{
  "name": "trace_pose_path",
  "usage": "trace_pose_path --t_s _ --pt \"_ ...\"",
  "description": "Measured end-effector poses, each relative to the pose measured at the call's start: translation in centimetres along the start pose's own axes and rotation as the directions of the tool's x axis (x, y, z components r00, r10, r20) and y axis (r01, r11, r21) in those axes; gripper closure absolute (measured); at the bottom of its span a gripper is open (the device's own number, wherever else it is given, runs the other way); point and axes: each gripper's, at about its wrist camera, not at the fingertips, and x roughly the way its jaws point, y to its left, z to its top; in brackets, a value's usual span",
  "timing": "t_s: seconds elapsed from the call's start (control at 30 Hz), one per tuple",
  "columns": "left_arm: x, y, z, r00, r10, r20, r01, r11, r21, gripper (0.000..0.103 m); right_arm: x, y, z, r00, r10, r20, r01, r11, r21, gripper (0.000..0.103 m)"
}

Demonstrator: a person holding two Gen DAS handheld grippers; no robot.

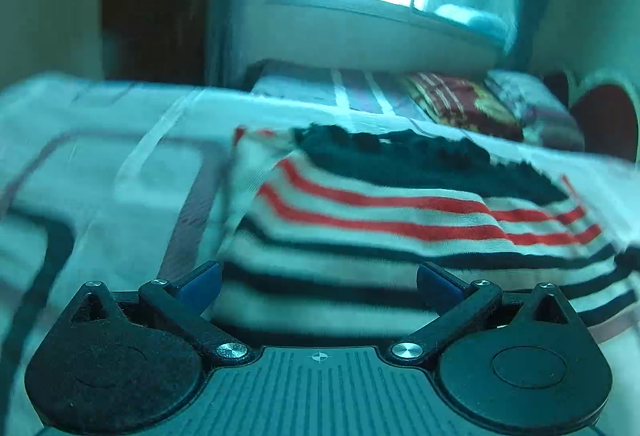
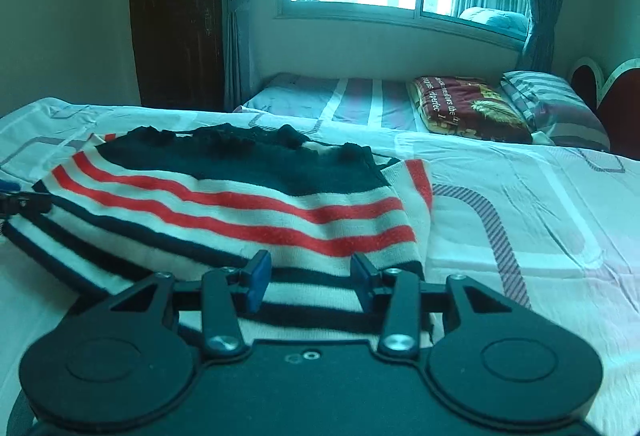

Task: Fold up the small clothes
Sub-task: 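Grasp one side edge of the folded sweater with the left gripper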

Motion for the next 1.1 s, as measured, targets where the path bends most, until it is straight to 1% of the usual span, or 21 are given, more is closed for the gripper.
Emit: trace_pose_path --t_s 0.07,0.1,0.13,0.17,0.23,0.33,0.37,0.47,0.53,0.57,0.63,0.67,0.73,0.77,0.8,0.87,0.93,0.97,1.0,1.03,1.1 --pt "-1.2 2.0 -1.9 0.999 -0.036 -0.002 0.035 0.986 -0.162 0.0 -1.4 -0.1 -0.6 1.0 0.007 0.017 -0.008 1.0 0.023 0.063" --pt "-1.3 2.8 -2.8 0.999 -0.048 0.0 0.047 0.968 -0.246 0.007 -2.0 0.0 -0.8 1.0 0.003 0.028 -0.004 0.999 0.035 0.067" --pt "-1.1 3.6 -3.6 0.997 -0.077 -0.002 0.072 0.942 -0.327 0.017 -2.5 0.1 -1.0 0.999 -0.008 0.041 0.006 0.999 0.049 0.075" --pt "-0.6 4.3 -4.3 0.994 -0.108 -0.004 0.097 0.91 -0.404 0.019 -2.8 0.3 -1.0 0.999 -0.016 0.048 0.013 0.998 0.063 0.079" --pt "-0.2 5.0 -5.0 0.992 -0.117 0.049 0.126 0.86 -0.495 0.02 -3.2 0.4 -0.8 0.998 -0.006 0.063 -0.001 0.995 0.104 0.087" --pt "1.1 5.9 -5.1 0.986 -0.141 0.093 0.169 0.785 -0.596 0.02 -3.4 0.9 0.0 0.997 0.037 0.071 -0.047 0.988 0.145 0.088" --pt "1.6 6.1 -5.1 0.983 -0.148 0.108 0.183 0.77 -0.611 0.02 -3.4 1.2 0.2 0.996 0.042 0.076 -0.052 0.989 0.141 0.088" --pt "2.5 6.0 -5.0 0.978 -0.144 0.151 0.207 0.751 -0.626 0.02 -3.2 1.9 0.9 0.994 0.062 0.085 -0.072 0.99 0.124 0.088" --pt "2.8 5.7 -5.3 0.968 -0.167 0.188 0.249 0.743 -0.622 0.02 -2.9 2.3 1.2 0.994 0.072 0.086 -0.082 0.99 0.115 0.088" --pt "2.7 5.5 -5.6 0.964 -0.169 0.207 0.262 0.744 -0.614 0.02 -2.7 2.5 1.2 0.993 0.075 0.087 -0.084 0.99 0.112 0.087" --pt "2.8 4.8 -5.9 0.963 -0.148 0.225 0.255 0.768 -0.588 0.02 -2.1 2.7 1.2 0.993 0.082 0.082 -0.091 0.99 0.108 0.087" --pt "3.1 4.9 -5.6 0.962 -0.145 0.233 0.259 0.764 -0.592 0.02 -1.7 2.8 1.3 0.993 0.086 0.076 -0.094 0.99 0.107 0.087" --pt "4.1 5.7 -4.8 0.955 -0.143 0.259 0.281 0.711 -0.644 0.02 -0.7 2.9 1.3 0.994 0.094 0.063 -0.101 0.988 0.114 0.087" --pt "4.8 6.0 -4.1 0.955 -0.139 0.264 0.284 0.694 -0.662 0.02 -0.2 2.9 1.4 0.993 0.099 0.057 -0.105 0.987 0.121 0.087" --pt "5.5 6.2 -3.4 0.958 -0.13 0.254 0.272 0.689 -0.672 0.02 0.5 3.0 1.6 0.993 0.108 0.051 -0.114 0.985 0.127 0.087" --pt "6.5 6.1 -2.5 0.965 -0.112 0.238 0.246 0.707 -0.663 0.02 2.0 3.2 1.9 0.991 0.132 0.037 -0.136 0.981 0.135 0.089" --pt "7.2 5.8 -2.1 0.968 -0.104 0.229 0.231 0.727 -0.646 0.022 3.6 3.5 2.2 0.988 0.156 0.021 -0.157 0.977 0.142 0.095" --pt "7.4 5.7 -1.9 0.969 -0.103 0.225 0.227 0.732 -0.642 0.024 4.3 3.9 2.3 0.985 0.174 0.015 -0.175 0.974 0.142 0.096" --pt "7.7 5.8 -1.8 0.972 -0.1 0.211 0.214 0.738 -0.639 0.04 4.9 4.3 2.4 0.982 0.189 0.009 -0.189 0.973 0.136 0.096" --pt "8.1 6.1 -1.8 0.978 -0.093 0.187 0.194 0.738 -0.646 0.06 5.5 4.9 2.4 0.98 0.198 0.001 -0.197 0.972 0.126 0.098" --pt "8.8 7.2 -2.3 0.978 -0.111 0.177 0.203 0.707 -0.677 0.072 6.4 6.0 2.5 0.976 0.218 -0.018 -0.215 0.971 0.101 0.1"
